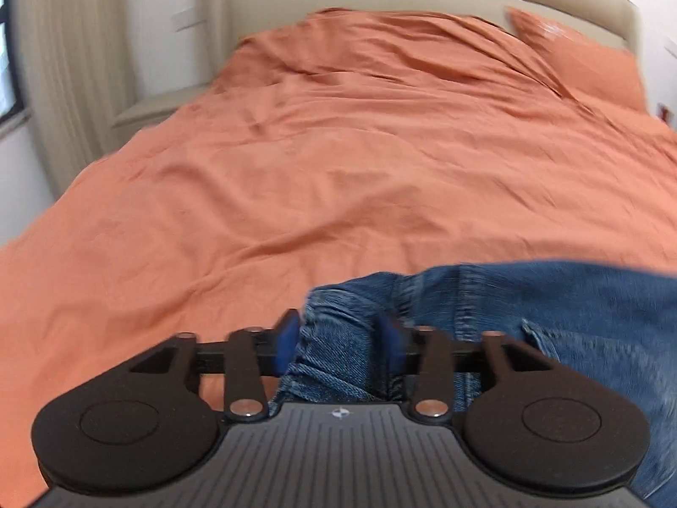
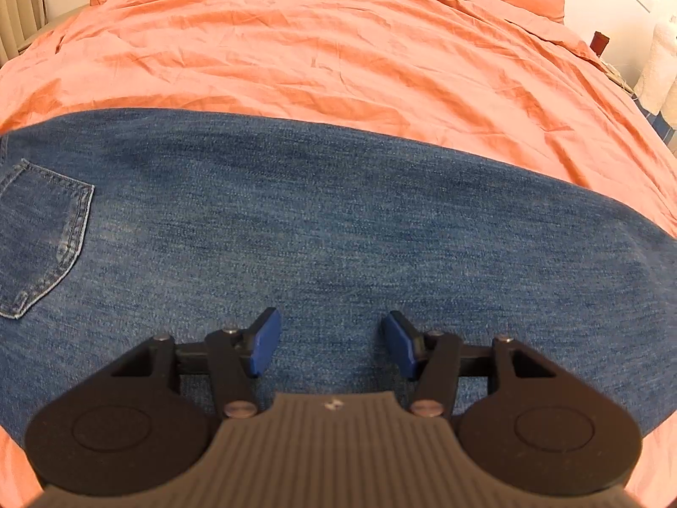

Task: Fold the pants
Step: 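Grasp the waistband again with the left tool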

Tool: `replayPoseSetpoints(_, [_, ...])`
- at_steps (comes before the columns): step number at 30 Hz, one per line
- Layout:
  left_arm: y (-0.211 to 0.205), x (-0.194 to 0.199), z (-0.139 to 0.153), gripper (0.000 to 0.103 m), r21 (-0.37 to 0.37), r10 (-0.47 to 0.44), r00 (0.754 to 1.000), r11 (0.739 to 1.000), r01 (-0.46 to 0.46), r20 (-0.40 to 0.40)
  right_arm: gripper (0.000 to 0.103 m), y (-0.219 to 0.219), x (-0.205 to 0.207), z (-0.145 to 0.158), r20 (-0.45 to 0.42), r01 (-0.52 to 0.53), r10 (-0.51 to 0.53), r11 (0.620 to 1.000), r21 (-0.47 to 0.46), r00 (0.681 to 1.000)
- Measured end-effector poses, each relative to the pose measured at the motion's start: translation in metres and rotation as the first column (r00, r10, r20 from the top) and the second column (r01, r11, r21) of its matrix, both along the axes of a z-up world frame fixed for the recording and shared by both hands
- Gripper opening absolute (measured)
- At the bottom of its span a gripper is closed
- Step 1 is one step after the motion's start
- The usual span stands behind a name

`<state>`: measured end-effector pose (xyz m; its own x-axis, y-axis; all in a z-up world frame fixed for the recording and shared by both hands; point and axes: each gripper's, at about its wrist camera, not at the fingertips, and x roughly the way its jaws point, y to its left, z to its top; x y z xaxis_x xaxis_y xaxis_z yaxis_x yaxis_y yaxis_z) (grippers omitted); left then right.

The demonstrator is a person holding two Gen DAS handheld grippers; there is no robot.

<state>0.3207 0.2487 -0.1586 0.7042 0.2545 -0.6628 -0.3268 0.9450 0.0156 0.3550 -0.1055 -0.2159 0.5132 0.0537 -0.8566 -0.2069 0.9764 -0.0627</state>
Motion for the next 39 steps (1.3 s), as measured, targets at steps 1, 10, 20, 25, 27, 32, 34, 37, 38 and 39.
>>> replayPoseSetpoints(1, [0.006, -0.005, 0.005, 0.058, -0.049, 0.03, 1.0, 0.998, -0.029, 0.007, 0.052, 0.0, -0.002, 0.0, 0.006, 0.005, -0.005, 1.0, -0.002, 1.0])
replayPoseSetpoints(10, [0.025, -0.062, 0.033, 0.08, -0.211, 0.259, 0.966, 0.945, -0.251, 0.01, 0.052, 0.003, -0.044, 0.019, 0.116, -0.017, 0.013, 0.999, 0.035, 0.993])
replayPoseSetpoints(20, [0.061, -0.111, 0.001, 0.083, -0.665, 0.354, 0.93, 0.671, -0.328, -0.102, 0.051, 0.007, -0.088, 0.018, 0.106, -0.058, 0.048, 0.994, 0.096, 0.993])
replayPoseSetpoints(25, [0.064, -0.112, -0.019, 0.08, -0.796, 0.358, 0.93, 0.538, -0.279, -0.084, 0.051, 0.006, -0.095, 0.012, 0.089, -0.051, 0.041, 0.992, 0.114, 0.995])
replayPoseSetpoints(27, [0.068, -0.114, -0.025, 0.08, -0.82, 0.382, 0.92, 0.496, -0.285, -0.089, 0.051, 0.005, -0.096, 0.011, 0.084, -0.05, 0.041, 0.992, 0.115, 0.996])
replayPoseSetpoints(32, [0.074, -0.108, -0.039, 0.076, -0.837, 0.416, 0.902, 0.447, -0.316, -0.118, 0.051, 0.005, -0.092, 0.007, 0.073, -0.06, 0.052, 0.992, 0.115, 0.996])
replayPoseSetpoints(34, [0.074, -0.101, -0.047, 0.072, -0.822, 0.406, 0.9, 0.452, -0.346, -0.156, 0.051, 0.005, -0.09, 0.003, 0.061, -0.063, 0.056, 0.992, 0.112, 0.997])
replayPoseSetpoints(37, [0.073, -0.097, -0.051, 0.047, -0.819, 0.394, 0.906, 0.46, -0.342, -0.156, 0.051, 0.005, -0.087, -0.002, 0.045, -0.059, 0.054, 0.992, 0.115, 0.998])
replayPoseSetpoints(38, [0.072, -0.096, -0.047, 0.035, -0.803, 0.389, 0.91, 0.492, -0.337, -0.144, 0.051, 0.005, -0.086, -0.002, 0.043, -0.057, 0.053, 0.991, 0.117, 0.998])
replayPoseSetpoints(39, [0.069, -0.095, -0.04, 0.028, -0.777, 0.388, 0.915, 0.538, -0.326, -0.115, 0.051, 0.005, -0.085, -0.001, 0.042, -0.057, 0.052, 0.991, 0.12, 0.998])
